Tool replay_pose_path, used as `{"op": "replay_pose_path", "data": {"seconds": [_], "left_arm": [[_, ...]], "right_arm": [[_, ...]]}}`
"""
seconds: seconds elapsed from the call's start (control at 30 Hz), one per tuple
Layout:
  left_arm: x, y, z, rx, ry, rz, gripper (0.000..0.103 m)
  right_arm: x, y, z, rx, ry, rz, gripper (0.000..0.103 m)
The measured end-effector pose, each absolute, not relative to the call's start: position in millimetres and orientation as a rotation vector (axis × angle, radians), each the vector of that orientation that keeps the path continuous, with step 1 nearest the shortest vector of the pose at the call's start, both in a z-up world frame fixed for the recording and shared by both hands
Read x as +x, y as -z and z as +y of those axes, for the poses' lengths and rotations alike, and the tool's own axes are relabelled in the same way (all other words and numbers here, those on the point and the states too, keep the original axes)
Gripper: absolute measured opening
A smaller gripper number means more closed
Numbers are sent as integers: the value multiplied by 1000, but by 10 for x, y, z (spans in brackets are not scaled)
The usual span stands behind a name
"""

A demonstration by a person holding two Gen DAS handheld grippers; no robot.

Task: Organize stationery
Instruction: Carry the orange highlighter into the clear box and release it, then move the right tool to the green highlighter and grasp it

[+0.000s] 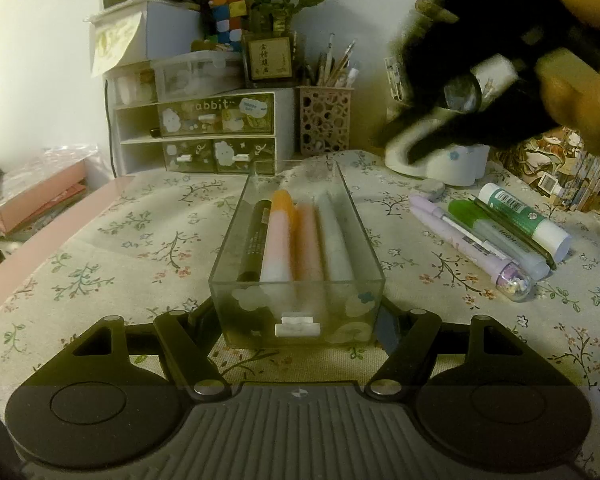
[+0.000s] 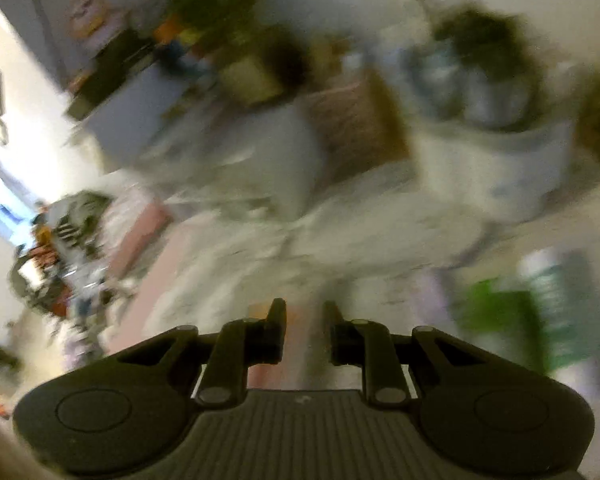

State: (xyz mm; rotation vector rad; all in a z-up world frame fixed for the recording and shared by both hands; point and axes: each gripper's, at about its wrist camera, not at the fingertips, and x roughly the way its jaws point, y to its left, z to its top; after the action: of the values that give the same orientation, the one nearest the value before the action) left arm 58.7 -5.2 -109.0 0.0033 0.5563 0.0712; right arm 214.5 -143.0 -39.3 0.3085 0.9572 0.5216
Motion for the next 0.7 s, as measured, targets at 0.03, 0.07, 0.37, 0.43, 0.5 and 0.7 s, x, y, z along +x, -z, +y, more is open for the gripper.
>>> {"op": "replay_pose_path", "data": {"seconds": [0.03,0.07,0.37,0.43,0.5,0.7], "left_arm": [[587,1090,-51,4,-71,556,72],[586,1090,-51,4,-71,556,72],[592,1094,-65,20,-75,553,72],[586,1095,-83,30,-78,550,72],[589,1098,-88,36,-80,548,72],[576,1090,-100,29,-77,550,72]], "right_arm": [[2157,417,-1531,302,-489,954,10],[2162,444,-1614,299,-460,952,10],[2110,600,-2155,248,-303,942,10],[2110,605,-2271,259,-280,942,10],[2103,609,-2280,228,-281,946,10],[2025,638,-1923,95,-427,973,10]]}}
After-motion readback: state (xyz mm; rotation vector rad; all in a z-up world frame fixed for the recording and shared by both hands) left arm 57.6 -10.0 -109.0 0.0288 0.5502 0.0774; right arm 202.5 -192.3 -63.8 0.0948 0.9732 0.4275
